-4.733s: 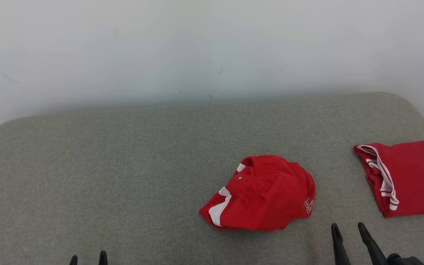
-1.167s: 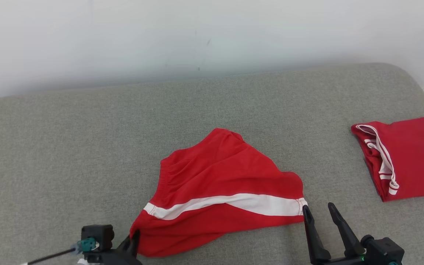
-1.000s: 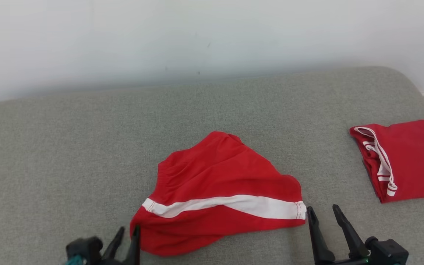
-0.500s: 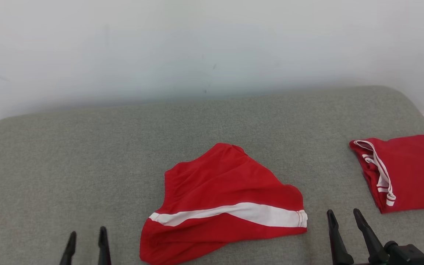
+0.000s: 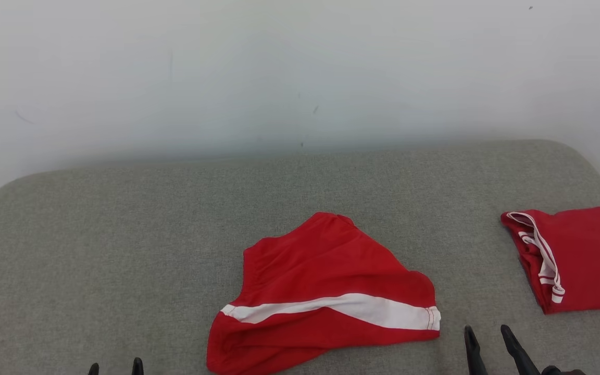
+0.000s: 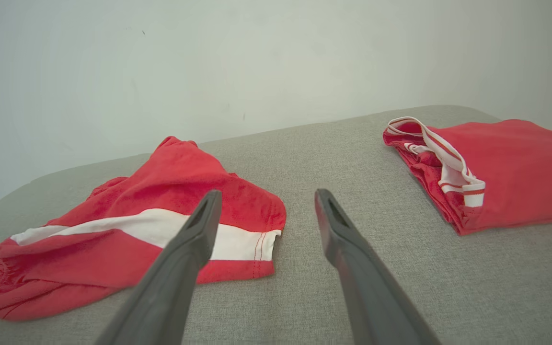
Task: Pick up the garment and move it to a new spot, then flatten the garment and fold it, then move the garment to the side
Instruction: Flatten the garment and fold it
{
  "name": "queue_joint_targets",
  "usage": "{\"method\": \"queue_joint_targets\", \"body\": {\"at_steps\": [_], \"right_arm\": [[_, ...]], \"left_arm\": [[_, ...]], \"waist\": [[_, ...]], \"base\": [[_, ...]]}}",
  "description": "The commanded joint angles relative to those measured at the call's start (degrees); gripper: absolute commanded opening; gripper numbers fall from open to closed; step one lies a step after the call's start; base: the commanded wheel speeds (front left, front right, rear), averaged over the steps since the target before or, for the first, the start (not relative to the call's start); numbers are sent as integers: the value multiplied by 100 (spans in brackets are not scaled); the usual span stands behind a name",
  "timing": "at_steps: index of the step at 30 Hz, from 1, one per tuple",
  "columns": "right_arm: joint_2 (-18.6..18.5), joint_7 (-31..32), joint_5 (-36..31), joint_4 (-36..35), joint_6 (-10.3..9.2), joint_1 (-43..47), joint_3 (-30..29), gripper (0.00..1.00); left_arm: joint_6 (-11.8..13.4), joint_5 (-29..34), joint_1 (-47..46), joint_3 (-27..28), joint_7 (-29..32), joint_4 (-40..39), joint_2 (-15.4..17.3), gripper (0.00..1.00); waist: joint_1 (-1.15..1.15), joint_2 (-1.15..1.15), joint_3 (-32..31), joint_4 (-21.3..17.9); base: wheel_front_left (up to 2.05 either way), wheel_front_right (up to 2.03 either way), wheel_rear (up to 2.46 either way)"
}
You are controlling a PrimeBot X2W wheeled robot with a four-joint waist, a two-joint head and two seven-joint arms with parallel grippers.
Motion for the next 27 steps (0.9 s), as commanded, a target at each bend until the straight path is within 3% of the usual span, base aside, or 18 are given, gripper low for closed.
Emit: {"method": "queue_joint_targets", "body": {"at_steps": [1, 27], "right_arm": [[-12, 13, -15, 37, -15, 81, 12, 100], [122, 2, -13, 71, -15, 25, 43, 100]], "left_arm": [[-28, 39, 68, -23, -14, 26, -26, 100], [-57, -125, -13, -356, -15, 177, 70, 100]], "waist": [[1, 0, -21, 2], [1, 0, 41, -39]], "base": [[0, 0, 0], [0, 0, 0]]}}
